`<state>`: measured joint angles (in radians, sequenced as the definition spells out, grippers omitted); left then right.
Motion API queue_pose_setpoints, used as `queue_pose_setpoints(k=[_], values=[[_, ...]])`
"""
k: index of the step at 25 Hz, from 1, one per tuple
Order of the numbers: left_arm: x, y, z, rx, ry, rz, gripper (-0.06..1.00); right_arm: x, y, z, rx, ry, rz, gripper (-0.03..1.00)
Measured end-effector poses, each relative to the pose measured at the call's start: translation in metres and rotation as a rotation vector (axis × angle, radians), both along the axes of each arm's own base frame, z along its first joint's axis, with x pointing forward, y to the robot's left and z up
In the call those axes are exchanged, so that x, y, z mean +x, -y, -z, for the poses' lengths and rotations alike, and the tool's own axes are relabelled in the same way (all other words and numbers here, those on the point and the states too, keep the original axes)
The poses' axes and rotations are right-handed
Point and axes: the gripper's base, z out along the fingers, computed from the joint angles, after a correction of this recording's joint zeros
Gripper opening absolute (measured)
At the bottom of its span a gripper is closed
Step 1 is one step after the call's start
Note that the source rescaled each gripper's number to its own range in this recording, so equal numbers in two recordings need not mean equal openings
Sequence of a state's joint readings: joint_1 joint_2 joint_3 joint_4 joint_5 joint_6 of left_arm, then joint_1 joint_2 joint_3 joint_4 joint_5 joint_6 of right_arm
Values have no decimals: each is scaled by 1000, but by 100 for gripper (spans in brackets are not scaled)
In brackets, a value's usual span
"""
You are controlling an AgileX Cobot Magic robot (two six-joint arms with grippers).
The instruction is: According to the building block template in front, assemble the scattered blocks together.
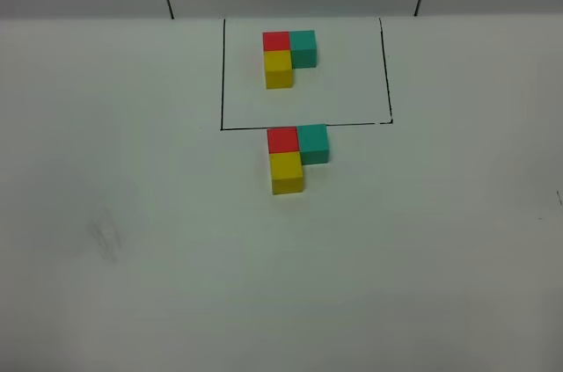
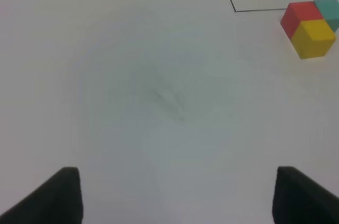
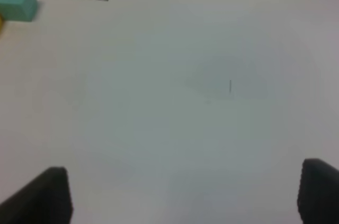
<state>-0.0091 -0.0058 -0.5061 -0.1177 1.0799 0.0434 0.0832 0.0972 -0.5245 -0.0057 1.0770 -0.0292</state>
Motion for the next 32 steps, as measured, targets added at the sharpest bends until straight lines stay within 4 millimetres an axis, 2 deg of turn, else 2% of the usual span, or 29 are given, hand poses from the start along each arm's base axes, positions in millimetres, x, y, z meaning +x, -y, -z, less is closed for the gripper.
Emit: queue_pose_setpoints(k=[5, 32], values=[[0, 0, 0, -1, 0, -1, 67, -14, 2, 5, 13, 82, 12, 82], [0, 0, 0, -1, 0, 0, 67, -13, 2, 6, 48, 83, 28, 79]])
